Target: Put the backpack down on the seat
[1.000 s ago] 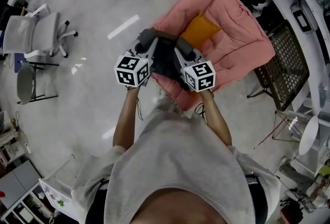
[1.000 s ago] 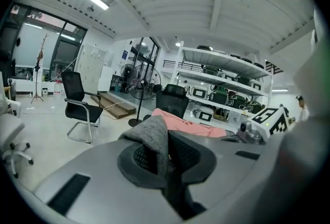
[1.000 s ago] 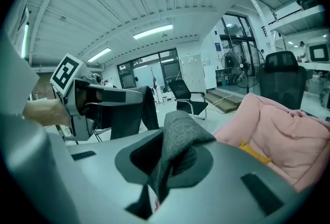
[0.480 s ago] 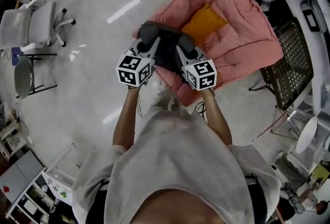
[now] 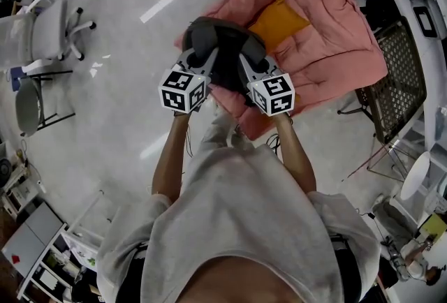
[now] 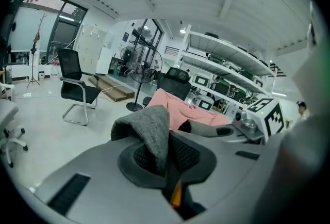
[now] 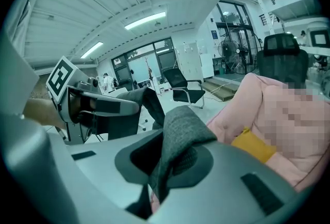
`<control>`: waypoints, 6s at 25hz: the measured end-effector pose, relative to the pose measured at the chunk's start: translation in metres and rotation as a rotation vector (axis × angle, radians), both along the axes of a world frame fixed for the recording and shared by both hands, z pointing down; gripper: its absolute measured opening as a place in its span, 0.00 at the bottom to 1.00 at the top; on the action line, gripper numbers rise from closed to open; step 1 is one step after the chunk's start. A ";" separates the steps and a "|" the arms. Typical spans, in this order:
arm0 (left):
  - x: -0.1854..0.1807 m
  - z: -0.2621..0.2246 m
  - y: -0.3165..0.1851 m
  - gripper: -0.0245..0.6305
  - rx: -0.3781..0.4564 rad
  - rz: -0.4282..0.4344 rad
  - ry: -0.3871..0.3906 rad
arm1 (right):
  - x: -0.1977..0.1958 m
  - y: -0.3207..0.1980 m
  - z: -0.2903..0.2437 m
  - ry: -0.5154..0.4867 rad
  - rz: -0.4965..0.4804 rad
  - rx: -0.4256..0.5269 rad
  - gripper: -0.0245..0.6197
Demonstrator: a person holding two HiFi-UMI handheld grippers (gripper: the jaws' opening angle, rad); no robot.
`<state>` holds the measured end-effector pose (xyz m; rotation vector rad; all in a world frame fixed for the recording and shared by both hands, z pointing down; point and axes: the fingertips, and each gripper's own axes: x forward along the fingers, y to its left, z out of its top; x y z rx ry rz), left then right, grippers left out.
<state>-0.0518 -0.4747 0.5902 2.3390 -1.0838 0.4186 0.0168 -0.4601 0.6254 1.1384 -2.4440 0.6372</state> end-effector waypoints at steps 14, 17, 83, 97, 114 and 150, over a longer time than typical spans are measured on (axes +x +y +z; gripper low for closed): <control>0.005 0.035 -0.038 0.08 -0.038 0.042 -0.011 | 0.005 -0.036 0.035 0.015 0.033 -0.036 0.08; 0.007 0.044 -0.047 0.08 -0.049 0.047 -0.004 | 0.007 -0.043 0.044 0.021 0.037 -0.044 0.08; 0.005 0.189 -0.040 0.44 -0.275 0.109 -0.108 | 0.012 -0.062 0.187 0.011 0.105 -0.294 0.55; -0.012 0.171 -0.001 0.46 -0.224 0.055 -0.098 | 0.021 -0.028 0.153 0.057 0.121 -0.204 0.63; -0.006 0.079 0.049 0.33 -0.071 0.005 -0.041 | 0.038 0.026 0.058 0.092 0.109 -0.034 0.24; 0.024 -0.091 0.107 0.07 0.215 -0.014 -0.039 | 0.092 0.096 -0.115 0.048 0.137 0.270 0.03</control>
